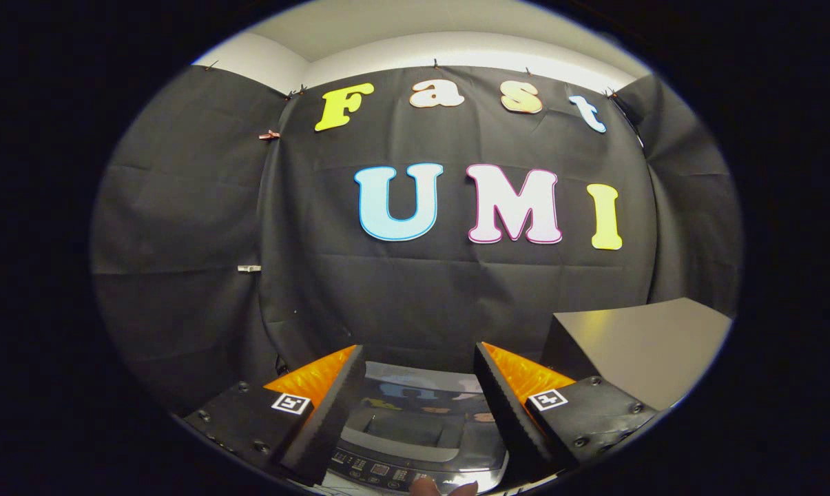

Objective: Put the clothes into the washing machine and then close the washing machine lid.

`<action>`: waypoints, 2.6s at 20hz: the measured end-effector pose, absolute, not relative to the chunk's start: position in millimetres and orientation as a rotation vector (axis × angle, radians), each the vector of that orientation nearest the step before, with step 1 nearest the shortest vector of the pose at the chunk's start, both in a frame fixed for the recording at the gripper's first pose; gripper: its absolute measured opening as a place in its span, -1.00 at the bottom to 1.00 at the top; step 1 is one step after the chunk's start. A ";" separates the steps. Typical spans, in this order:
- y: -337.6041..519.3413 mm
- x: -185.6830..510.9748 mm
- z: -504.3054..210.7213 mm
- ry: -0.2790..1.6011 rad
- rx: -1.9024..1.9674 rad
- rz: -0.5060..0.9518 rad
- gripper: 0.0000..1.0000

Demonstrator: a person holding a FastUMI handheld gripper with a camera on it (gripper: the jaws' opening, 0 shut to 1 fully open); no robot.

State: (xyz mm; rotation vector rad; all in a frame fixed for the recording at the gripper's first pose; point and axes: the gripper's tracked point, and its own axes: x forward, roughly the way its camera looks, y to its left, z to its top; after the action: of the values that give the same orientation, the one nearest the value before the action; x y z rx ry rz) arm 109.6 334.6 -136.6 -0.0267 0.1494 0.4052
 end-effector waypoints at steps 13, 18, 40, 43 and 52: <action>238.0 70.3 -60.2 0.087 -0.021 0.354 0.98; 183.6 55.9 -52.1 0.089 0.015 0.290 0.98; 57.0 -5.3 -49.6 0.047 -0.003 0.044 0.98; 60.8 -6.0 -50.5 0.046 -0.009 0.049 0.98; 64.2 -4.6 -55.1 0.055 -0.017 0.043 0.98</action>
State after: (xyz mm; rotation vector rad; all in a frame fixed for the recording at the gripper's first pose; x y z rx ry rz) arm -4.6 64.2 -55.1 -0.0167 0.0549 0.0431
